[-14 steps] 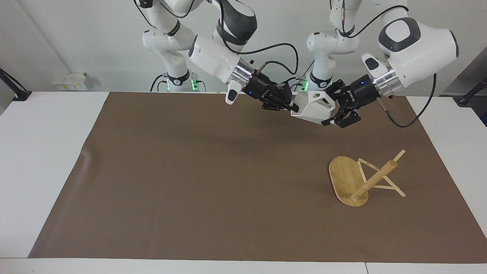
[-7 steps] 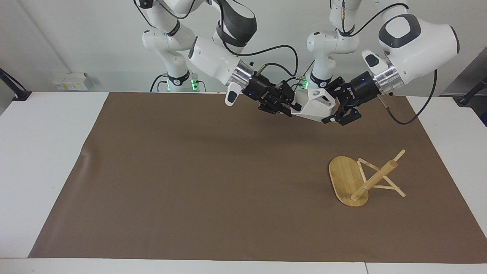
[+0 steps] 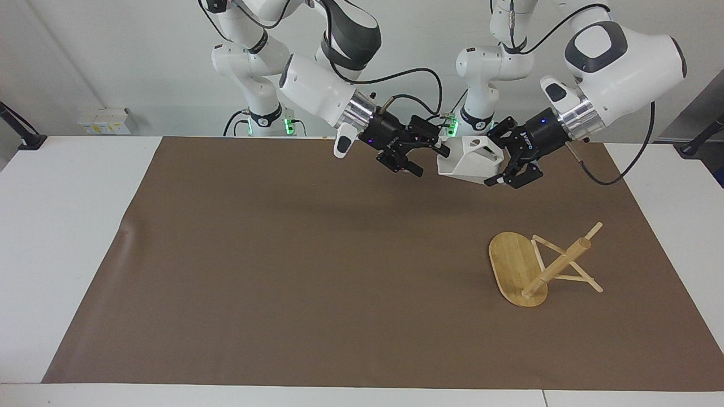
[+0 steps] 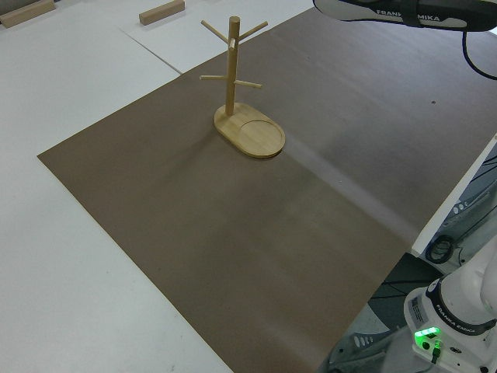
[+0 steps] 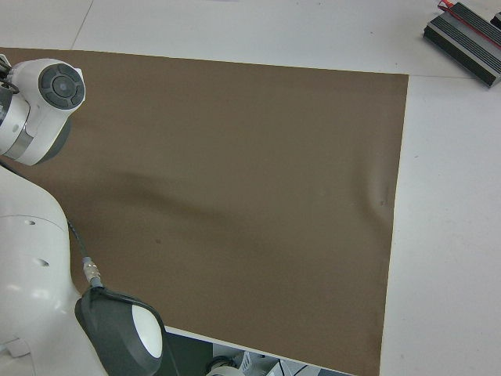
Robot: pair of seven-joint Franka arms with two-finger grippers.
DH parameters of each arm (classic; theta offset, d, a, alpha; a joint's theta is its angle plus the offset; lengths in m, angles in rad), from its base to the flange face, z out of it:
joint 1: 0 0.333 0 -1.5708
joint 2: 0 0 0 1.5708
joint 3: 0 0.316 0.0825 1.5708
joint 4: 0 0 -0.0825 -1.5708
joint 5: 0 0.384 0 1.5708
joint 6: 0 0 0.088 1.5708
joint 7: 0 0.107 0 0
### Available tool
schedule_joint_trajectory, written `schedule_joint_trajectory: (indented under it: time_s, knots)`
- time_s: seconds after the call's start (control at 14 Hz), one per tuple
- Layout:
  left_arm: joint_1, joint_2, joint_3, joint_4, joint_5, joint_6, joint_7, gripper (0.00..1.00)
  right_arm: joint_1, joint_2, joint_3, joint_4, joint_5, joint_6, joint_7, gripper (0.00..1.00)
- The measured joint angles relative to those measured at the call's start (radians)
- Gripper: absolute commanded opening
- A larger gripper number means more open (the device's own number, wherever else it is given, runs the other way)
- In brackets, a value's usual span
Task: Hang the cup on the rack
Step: 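Grasp the cup with the left gripper while the right gripper releases it, then raise the cup over the rack while the right gripper withdraws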
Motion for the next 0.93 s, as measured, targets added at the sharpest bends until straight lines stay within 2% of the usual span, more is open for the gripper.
schedule_joint_trajectory:
  time_s: [0.21,0.43,0.71,0.93]
  knots:
    - [0.02,0.0,0.005,-0.009,0.07,0.02,-0.037,0.0,-0.003,0.0,-0.007,-0.001,-0.01,0.0,-0.007,1.0]
    - [0.049,-0.001,0.007,-0.038,0.102,0.077,-0.072,0.0,-0.029,0.0,-0.013,-0.012,-0.102,0.0,-0.015,1.0]
    - [0.05,-0.029,-0.002,-0.148,0.104,0.267,-0.154,0.0,-0.059,-0.012,-0.049,-0.034,-0.239,0.0,-0.035,1.0]
    - [0.014,-0.057,-0.016,-0.246,0.104,0.439,-0.236,0.0,-0.063,-0.025,-0.113,-0.044,-0.272,-0.02,-0.153,1.0]
